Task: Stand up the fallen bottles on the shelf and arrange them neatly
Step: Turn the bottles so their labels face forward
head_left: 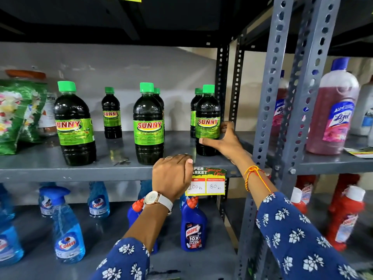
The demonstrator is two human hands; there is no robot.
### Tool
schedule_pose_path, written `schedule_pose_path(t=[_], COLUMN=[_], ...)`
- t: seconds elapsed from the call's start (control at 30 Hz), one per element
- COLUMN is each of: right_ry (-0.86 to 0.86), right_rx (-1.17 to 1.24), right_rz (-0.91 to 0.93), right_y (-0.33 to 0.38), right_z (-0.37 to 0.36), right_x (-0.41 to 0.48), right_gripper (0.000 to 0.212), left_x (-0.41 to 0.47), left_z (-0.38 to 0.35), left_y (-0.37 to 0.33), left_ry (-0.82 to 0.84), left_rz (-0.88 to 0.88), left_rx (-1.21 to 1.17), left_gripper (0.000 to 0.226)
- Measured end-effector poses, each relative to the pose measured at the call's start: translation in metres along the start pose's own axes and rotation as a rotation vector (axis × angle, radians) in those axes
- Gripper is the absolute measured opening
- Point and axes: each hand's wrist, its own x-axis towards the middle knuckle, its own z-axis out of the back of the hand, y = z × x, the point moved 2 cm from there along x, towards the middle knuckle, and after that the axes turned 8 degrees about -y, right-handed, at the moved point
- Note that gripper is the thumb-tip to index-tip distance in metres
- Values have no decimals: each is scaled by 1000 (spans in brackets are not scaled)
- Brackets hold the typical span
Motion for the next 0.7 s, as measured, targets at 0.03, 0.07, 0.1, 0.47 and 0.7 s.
schedule_pose_path(t=[0.03,0.07,0.1,0.47,0.7], right_ry=[-14,-19,-19,28,-1], right_rx=[-26,-40,-49,-42,-78], right_rz=[21,34,39,32,46], right_y=[2,4,5,17,15], right_z=[1,1,1,13,21], right_x=[-2,-4,-6,-29,-41], right_gripper=[75,72,70,67,65], left_x=[0,0,0,0,-1], left_z=[1,1,2,7,6], left_y=[-1,-1,-1,-2,-1], left_ry=[0,0,1,10,11], left_rz=[2,6,11,0,8], left_rx=[0,-2,-5,-8,-6], left_gripper=[43,43,43,43,43])
